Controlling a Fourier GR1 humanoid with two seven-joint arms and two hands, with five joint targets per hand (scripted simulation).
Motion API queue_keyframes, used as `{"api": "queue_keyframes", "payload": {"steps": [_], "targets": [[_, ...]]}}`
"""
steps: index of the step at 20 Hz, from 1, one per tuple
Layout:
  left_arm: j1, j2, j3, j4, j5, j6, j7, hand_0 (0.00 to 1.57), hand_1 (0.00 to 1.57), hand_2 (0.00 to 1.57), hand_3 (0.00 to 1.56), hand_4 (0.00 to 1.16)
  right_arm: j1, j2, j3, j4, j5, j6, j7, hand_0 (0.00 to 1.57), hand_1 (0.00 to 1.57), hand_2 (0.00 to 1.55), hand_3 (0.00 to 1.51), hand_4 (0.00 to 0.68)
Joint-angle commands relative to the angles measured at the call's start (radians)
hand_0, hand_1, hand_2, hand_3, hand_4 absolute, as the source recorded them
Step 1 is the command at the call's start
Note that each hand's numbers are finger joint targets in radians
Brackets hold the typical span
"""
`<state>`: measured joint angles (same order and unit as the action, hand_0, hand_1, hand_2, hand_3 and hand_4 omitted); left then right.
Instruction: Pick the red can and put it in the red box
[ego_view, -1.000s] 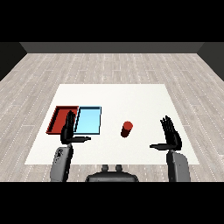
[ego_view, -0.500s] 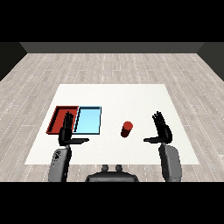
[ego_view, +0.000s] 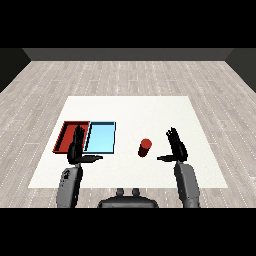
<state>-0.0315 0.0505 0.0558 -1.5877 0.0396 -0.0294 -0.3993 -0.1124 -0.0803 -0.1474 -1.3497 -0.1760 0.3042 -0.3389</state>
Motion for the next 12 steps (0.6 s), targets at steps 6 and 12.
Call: {"api": "queue_keyframes", "payload": {"steps": [6,12], "targets": [[0.058,0.022,0.026,-0.008,0.046,-0.056,-0.041,0.00,0.00,0.00,0.00,0.00,-0.033,0.024,0.043,0.065,0.009,-0.010,-0.022,0.00,0.00,0.00,0.00,0.000],[-0.090,-0.006,0.016,0.086,0.020,-0.002,-0.017,0.00,0.00,0.00,0.00,0.00,-0.084,0.079,0.102,0.221,0.034,-0.075,-0.136,0.00,0.00,0.00,0.00,0.000]]}}
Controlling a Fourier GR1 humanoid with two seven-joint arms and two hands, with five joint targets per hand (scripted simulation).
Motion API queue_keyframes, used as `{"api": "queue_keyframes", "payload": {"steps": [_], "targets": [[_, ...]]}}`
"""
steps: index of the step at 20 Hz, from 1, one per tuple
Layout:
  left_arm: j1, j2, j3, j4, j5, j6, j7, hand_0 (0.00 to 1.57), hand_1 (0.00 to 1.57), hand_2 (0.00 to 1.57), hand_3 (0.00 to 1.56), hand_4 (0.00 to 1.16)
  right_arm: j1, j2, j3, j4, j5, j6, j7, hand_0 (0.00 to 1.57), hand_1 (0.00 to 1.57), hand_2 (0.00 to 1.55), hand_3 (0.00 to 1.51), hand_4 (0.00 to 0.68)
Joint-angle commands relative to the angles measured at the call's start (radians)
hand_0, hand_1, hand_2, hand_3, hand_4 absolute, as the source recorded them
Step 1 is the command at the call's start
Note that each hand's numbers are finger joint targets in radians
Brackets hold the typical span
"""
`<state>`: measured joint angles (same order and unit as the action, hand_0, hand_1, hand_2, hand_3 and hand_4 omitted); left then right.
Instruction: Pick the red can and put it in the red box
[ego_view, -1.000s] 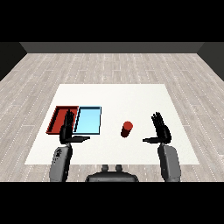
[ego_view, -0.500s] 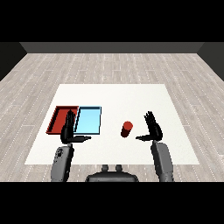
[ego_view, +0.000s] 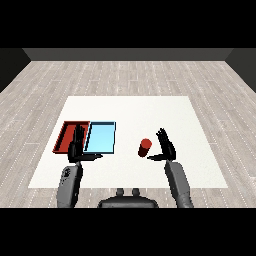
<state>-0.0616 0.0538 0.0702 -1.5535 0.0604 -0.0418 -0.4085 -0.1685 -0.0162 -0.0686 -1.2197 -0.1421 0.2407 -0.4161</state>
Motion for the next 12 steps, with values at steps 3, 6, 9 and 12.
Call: {"api": "queue_keyframes", "payload": {"steps": [3,6,9,12], "targets": [[0.064,-0.004,-0.008,-0.086,0.037,-0.027,0.023,0.00,0.00,0.00,0.00,0.00,-0.003,0.016,0.033,0.053,0.016,-0.036,-0.038,0.00,0.00,0.00,0.00,0.000],[0.043,0.011,-0.008,-0.124,0.030,-0.017,0.081,0.00,0.00,0.00,0.00,0.00,-0.082,0.016,0.050,0.093,-0.014,-0.095,-0.003,0.00,0.00,0.00,0.00,0.000],[0.037,-0.017,-0.001,0.020,0.018,-0.025,-0.071,0.00,0.00,0.00,0.00,0.00,-0.019,0.007,0.037,0.086,-0.020,-0.038,-0.029,0.00,0.00,0.00,0.00,0.000],[0.038,0.004,0.001,0.019,0.001,-0.033,-0.061,0.00,0.00,0.00,0.00,0.00,-0.059,0.016,0.135,0.129,-0.043,-0.143,-0.060,0.00,0.00,0.00,0.00,0.000]]}}
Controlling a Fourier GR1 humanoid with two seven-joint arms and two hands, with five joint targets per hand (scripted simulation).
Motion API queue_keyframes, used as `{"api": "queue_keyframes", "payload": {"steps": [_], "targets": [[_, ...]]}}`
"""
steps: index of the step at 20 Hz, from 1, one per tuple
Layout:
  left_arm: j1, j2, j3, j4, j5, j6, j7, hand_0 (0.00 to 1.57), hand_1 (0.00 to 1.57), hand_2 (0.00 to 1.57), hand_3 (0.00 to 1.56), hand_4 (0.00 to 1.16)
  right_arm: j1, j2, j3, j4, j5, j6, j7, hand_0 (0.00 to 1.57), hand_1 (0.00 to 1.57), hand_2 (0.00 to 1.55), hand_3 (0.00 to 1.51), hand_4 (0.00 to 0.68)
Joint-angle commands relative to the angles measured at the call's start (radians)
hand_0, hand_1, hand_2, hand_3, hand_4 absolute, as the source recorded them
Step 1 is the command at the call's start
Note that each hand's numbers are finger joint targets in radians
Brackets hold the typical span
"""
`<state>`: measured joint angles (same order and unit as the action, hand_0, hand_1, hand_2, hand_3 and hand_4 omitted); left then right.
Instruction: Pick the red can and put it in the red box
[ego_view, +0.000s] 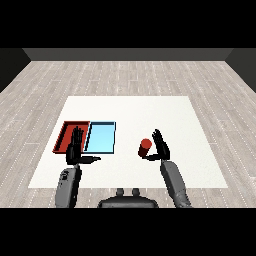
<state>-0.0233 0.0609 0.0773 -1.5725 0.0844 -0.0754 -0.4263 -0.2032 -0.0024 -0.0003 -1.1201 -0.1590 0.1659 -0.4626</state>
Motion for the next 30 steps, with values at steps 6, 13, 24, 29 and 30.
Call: {"api": "queue_keyframes", "payload": {"steps": [6,13,24,29,30], "targets": [[-0.073,-0.006,0.011,0.106,-0.008,0.009,-0.038,0.00,0.00,0.00,0.00,0.00,0.020,-0.002,0.032,-0.019,-0.040,-0.020,0.027,0.00,0.00,0.00,0.00,0.000],[0.024,-0.009,-0.014,-0.035,-0.014,0.019,0.008,0.00,0.00,0.00,0.00,0.00,-0.059,0.002,0.062,0.057,-0.075,-0.076,-0.013,0.00,0.00,0.00,0.00,0.000],[-0.065,0.034,0.023,-0.026,0.006,0.005,0.070,0.00,0.00,0.00,0.00,0.00,-0.061,0.002,0.189,0.038,-0.151,-0.120,0.024,0.00,0.00,0.00,0.00,0.000],[0.045,-0.009,-0.019,-0.030,-0.023,0.005,-0.021,0.00,0.00,0.00,0.00,0.00,-0.016,0.002,0.278,0.051,-0.187,-0.147,-0.053,0.00,0.00,0.00,0.00,0.000],[0.008,-0.006,-0.020,-0.024,-0.031,0.019,0.026,0.00,0.00,0.00,0.00,0.00,-0.022,0.002,0.154,-0.006,-0.124,-0.094,0.036,0.00,0.00,0.00,0.00,0.000]]}}
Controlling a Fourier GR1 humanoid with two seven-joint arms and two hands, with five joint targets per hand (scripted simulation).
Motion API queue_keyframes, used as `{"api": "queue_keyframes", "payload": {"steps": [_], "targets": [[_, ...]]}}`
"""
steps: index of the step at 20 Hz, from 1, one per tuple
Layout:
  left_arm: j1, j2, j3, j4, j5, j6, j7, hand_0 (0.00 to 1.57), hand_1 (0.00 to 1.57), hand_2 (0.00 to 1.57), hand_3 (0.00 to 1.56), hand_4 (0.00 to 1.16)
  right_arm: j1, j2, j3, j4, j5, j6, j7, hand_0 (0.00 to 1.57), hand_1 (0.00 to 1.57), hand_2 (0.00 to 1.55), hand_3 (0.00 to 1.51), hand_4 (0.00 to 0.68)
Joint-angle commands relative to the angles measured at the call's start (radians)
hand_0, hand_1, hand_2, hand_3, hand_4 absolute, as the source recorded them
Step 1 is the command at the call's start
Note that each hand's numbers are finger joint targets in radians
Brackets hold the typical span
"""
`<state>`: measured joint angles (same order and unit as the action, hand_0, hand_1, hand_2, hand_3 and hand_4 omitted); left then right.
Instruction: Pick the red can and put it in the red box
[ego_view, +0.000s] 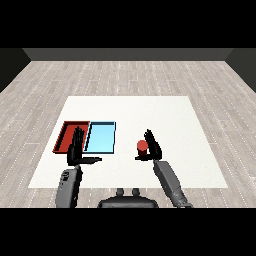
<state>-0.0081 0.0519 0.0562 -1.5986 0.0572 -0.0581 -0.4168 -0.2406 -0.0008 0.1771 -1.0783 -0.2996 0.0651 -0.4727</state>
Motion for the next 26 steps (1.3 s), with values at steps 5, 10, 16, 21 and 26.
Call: {"api": "queue_keyframes", "payload": {"steps": [5,10,16,21,26], "targets": [[0.029,0.015,0.013,-0.023,0.012,-0.023,-0.013,0.00,0.00,0.00,0.00,0.00,-0.136,0.001,0.061,0.139,-0.030,-0.134,-0.014,0.00,0.00,0.00,0.00,0.000],[-0.003,-0.012,-0.012,0.005,-0.004,-0.003,0.001,0.00,0.00,0.00,0.00,0.00,-0.149,0.001,0.004,0.115,-0.050,-0.172,0.087,0.00,0.00,0.00,0.00,0.000],[0.041,-0.009,-0.016,-0.030,-0.013,-0.002,-0.008,0.00,0.00,0.00,0.00,0.00,-0.111,0.001,0.029,0.107,0.063,-0.308,0.164,1.57,1.57,1.49,1.44,0.561],[-0.025,-0.015,-0.001,0.044,-0.016,0.015,-0.014,0.00,0.00,0.00,0.00,0.00,-0.128,0.001,0.021,0.168,0.089,-0.314,0.150,1.57,1.57,1.49,1.43,0.573],[-0.022,0.006,0.015,0.035,-0.011,-0.001,-0.030,0.00,0.00,0.00,0.00,0.00,-0.171,-0.031,-0.017,0.123,0.089,-0.277,0.220,1.57,1.57,1.49,1.43,0.577]]}}
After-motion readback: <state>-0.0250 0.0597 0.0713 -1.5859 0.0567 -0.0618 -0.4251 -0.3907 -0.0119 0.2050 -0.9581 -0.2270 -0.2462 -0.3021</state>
